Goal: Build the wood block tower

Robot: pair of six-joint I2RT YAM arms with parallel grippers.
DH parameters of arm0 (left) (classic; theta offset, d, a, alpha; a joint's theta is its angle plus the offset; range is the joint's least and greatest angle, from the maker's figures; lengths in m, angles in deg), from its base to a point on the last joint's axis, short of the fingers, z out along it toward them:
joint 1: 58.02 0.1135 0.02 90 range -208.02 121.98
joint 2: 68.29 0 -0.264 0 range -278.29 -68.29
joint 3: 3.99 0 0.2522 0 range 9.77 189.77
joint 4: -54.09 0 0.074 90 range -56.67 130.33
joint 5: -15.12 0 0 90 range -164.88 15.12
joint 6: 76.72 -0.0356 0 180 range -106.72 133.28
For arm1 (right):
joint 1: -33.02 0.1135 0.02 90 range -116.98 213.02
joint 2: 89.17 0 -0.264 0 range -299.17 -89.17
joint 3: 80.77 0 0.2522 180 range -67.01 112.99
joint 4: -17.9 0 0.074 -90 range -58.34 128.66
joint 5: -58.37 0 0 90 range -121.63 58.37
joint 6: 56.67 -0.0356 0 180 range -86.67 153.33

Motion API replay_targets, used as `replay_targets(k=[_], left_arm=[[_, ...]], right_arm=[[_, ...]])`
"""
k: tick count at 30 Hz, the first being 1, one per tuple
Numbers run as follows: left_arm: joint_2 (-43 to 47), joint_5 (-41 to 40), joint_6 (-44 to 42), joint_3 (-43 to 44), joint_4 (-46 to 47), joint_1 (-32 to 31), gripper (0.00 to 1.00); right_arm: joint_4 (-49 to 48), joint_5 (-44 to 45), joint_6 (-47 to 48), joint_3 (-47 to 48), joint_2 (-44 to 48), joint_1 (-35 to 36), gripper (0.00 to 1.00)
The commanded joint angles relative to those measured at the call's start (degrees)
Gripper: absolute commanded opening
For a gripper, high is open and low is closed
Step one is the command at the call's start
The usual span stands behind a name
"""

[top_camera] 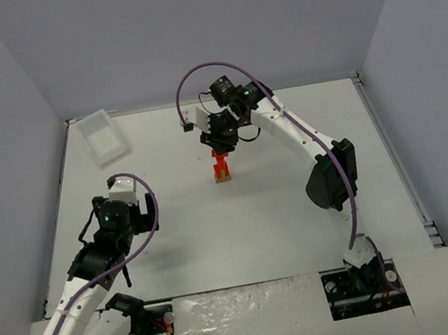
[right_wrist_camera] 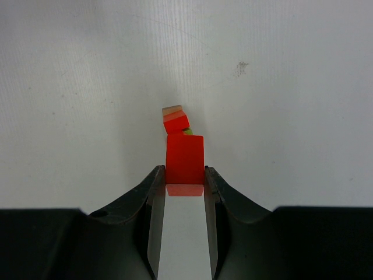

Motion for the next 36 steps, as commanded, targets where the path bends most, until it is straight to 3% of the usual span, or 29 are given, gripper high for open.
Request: replay_targets(k=[1, 19, 36], left_arm=[[-0.5, 0.0, -1.2, 0.7, 2.8, 0.2, 0.96], [-0.6, 0.2, -1.2, 0.6, 2.9, 0.3, 0.96], [-0.8, 0.2, -1.4, 0.6, 2.9, 0.3, 0.96]], right_arm=[[0.4, -0.5, 1.4, 0.6, -0.1, 0.3, 0.0], [0.4, -3.4, 7.9, -1.3, -0.2, 0.4, 0.0], [0.3, -2.2, 7.6, -1.9, -0.8, 0.5, 0.0]])
